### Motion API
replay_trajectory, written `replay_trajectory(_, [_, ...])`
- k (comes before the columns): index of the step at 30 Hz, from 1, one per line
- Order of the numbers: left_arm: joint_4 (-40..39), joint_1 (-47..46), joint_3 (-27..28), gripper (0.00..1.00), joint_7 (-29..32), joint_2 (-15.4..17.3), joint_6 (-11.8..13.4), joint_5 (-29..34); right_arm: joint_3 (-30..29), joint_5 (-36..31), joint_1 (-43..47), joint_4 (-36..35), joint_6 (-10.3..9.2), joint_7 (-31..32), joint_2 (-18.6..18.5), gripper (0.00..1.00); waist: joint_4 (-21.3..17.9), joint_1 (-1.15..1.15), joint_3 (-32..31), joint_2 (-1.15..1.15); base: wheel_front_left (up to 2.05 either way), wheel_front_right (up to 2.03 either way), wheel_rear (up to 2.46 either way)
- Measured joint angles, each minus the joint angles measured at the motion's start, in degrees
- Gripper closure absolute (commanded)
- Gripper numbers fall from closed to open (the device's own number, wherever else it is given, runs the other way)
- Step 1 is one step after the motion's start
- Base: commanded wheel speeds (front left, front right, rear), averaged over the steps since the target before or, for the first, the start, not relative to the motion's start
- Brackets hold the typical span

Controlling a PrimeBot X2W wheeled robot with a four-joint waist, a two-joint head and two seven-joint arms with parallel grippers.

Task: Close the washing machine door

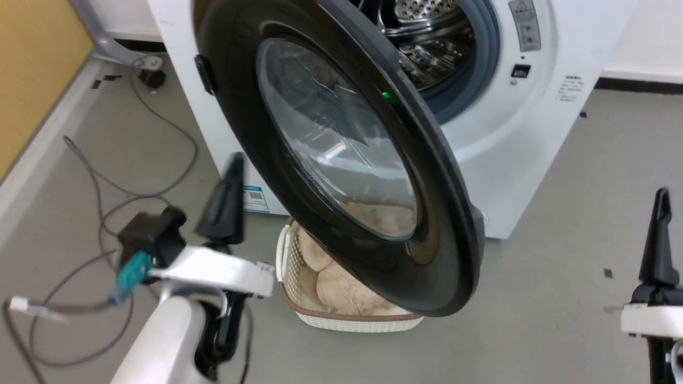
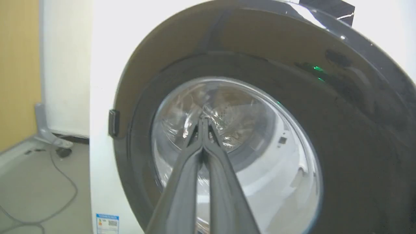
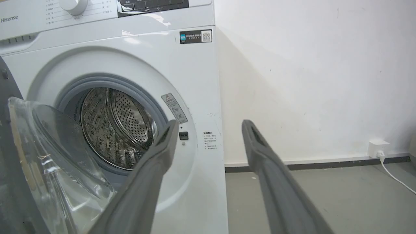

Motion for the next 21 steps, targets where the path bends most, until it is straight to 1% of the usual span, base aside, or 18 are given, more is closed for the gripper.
replay_trajectory(2, [-1.8, 2.3, 3.0, 1.0, 0.0, -1.0, 2.8, 7.9, 0.0, -0.4, -0.8, -1.1, 0.0, 0.0, 0.0, 0.0, 0.5, 0.0, -0.4, 0.0, 0.0, 0.0, 0.0])
replay_trajectory(4, [-3.6, 4.5, 6.2, 1.0, 0.0, -2.0, 5.6, 13.8, 0.2, -0.4, -1.3, -2.3, 0.0, 0.0, 0.0, 0.0, 0.9, 0.0, -0.9, 0.0, 0.0, 0.0, 0.0])
replay_trajectory(6, [-4.5, 6.3, 7.9, 1.0, 0.0, -2.1, 7.7, 19.0, 0.5, -0.8, -2.0, -3.3, 0.0, 0.0, 0.0, 0.0, 1.4, 0.0, -1.3, 0.0, 0.0, 0.0, 0.0])
replay_trajectory(7, [-4.7, 7.3, 8.9, 0.51, 0.0, -2.6, 8.7, 20.3, 0.5, -0.7, -2.3, -3.8, 0.0, 0.0, 0.0, 0.0, 1.6, 0.0, -1.5, 0.0, 0.0, 0.0, 0.0])
replay_trajectory(8, [-5.1, 8.4, 9.5, 0.0, 0.0, -2.8, 9.8, 21.9, 0.5, -0.7, -2.6, -4.3, 0.0, 0.0, 0.0, 0.0, 1.8, 0.0, -1.8, 0.0, 0.0, 0.0, 0.0])
replay_trajectory(9, [-5.4, 9.5, 10.0, 0.0, 0.0, -2.8, 10.6, 23.7, 0.7, -0.6, -2.9, -4.7, 0.0, 0.0, 0.0, 0.0, 2.0, 0.0, -2.1, 0.0, 0.0, 0.0, 0.0])
replay_trajectory(11, [-6.1, 11.8, 11.4, 0.0, 0.0, -3.5, 11.7, 24.6, 0.8, 0.8, -3.8, -5.2, 0.0, 0.0, 0.0, 0.0, 2.4, 0.0, -2.6, 0.0, 0.0, 0.0, 0.0])
replay_trajectory(14, [-7.0, 15.2, 13.5, 0.0, 0.0, -5.0, 12.3, 24.8, 1.8, 4.2, -5.3, -6.3, 0.0, 0.0, 0.0, 0.0, 2.9, 0.0, -3.4, 0.0, 0.0, 0.0, 0.0])
replay_trajectory(15, [-7.3, 16.2, 13.9, 0.0, 0.0, -5.3, 12.3, 25.1, 2.3, 4.7, -5.8, -7.1, 0.0, 0.0, 0.0, 0.03, 3.1, 0.0, -3.6, 0.0, 0.0, 0.0, 0.0])
replay_trajectory(16, [-7.4, 17.1, 14.0, 0.0, 0.0, -5.3, 12.2, 25.9, 2.9, 5.2, -6.6, -7.8, 0.0, 0.0, 0.0, 0.64, 3.2, 0.0, -3.8, 0.0, 0.0, 0.0, 0.0])
replay_trajectory(17, [-7.5, 18.0, 14.2, 0.0, 0.0, -5.3, 12.2, 26.8, 3.5, 6.2, -7.3, -8.5, 0.0, 0.0, 0.0, 0.98, 3.4, 0.0, -4.0, 0.0, 0.0, 0.0, 0.0])
replay_trajectory(18, [-7.5, 18.8, 14.2, 0.0, 0.0, -5.3, 12.1, 27.3, 4.6, 6.7, -8.0, -9.3, -0.01, 0.0, 0.0, 1.0, 3.5, 0.0, -4.1, 0.0, 0.0, 0.0, 0.0])
replay_trajectory(21, [-7.4, 20.6, 14.3, 0.0, 0.0, -5.4, 11.3, 28.3, 7.9, 6.5, -9.5, -12.6, 0.0, 0.0, 0.0, 1.0, 4.1, 0.0, -4.5, 0.0, 0.0, 0.0, 0.0])
